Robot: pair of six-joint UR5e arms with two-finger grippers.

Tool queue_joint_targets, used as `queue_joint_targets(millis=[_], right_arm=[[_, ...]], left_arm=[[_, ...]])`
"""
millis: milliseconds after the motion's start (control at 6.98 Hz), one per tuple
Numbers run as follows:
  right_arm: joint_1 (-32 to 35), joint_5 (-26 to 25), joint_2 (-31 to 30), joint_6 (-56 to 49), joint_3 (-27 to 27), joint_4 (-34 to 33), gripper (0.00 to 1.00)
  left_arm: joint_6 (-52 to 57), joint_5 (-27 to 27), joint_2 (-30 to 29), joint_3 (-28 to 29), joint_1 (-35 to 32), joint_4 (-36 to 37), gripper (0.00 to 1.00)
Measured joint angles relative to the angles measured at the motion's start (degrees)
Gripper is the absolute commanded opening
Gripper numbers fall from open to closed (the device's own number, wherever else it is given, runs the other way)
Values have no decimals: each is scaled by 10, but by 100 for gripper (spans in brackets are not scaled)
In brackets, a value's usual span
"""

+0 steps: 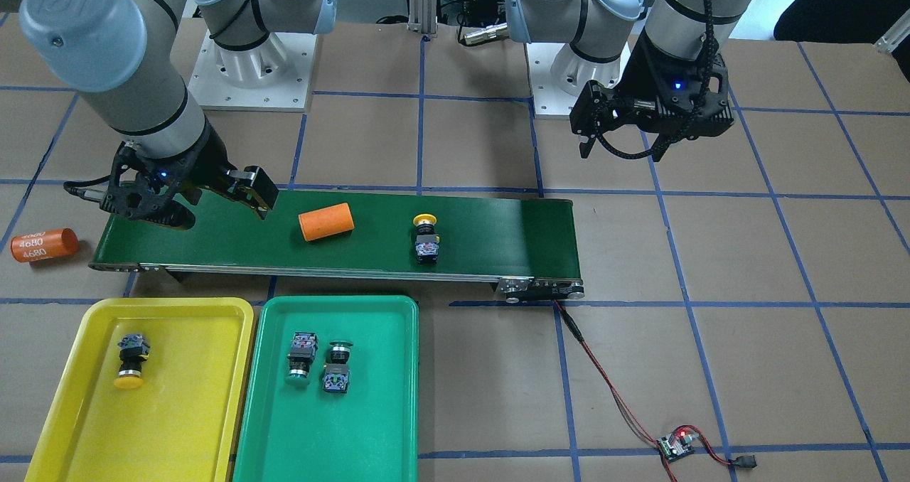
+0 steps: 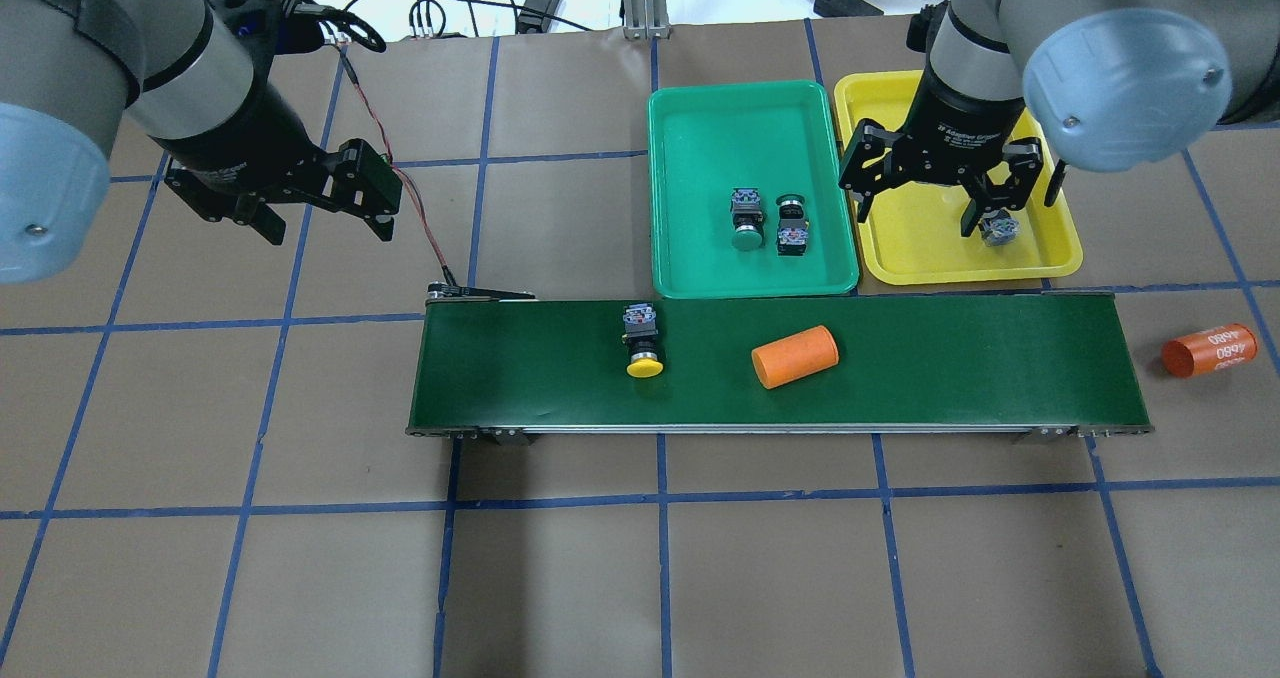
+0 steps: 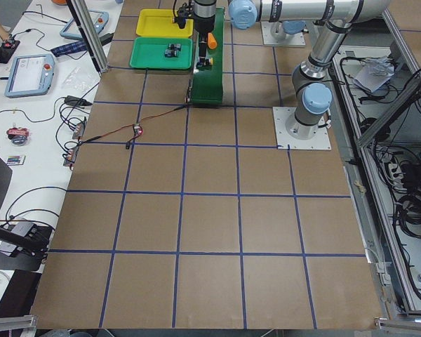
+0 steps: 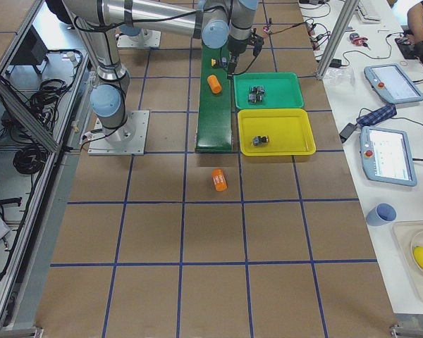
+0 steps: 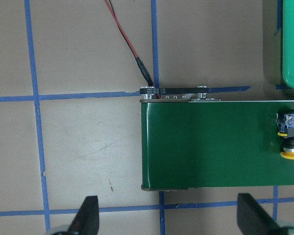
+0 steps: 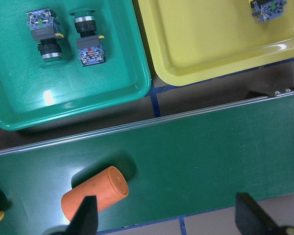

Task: Sort buttons by color to trays

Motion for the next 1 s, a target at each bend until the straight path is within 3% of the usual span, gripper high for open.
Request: queue_joint_targets(millis=[1003], right_arm=[[0, -1, 0, -1, 5, -2, 100]], left_arm=[[-3, 28, -7, 14, 4, -24, 100]])
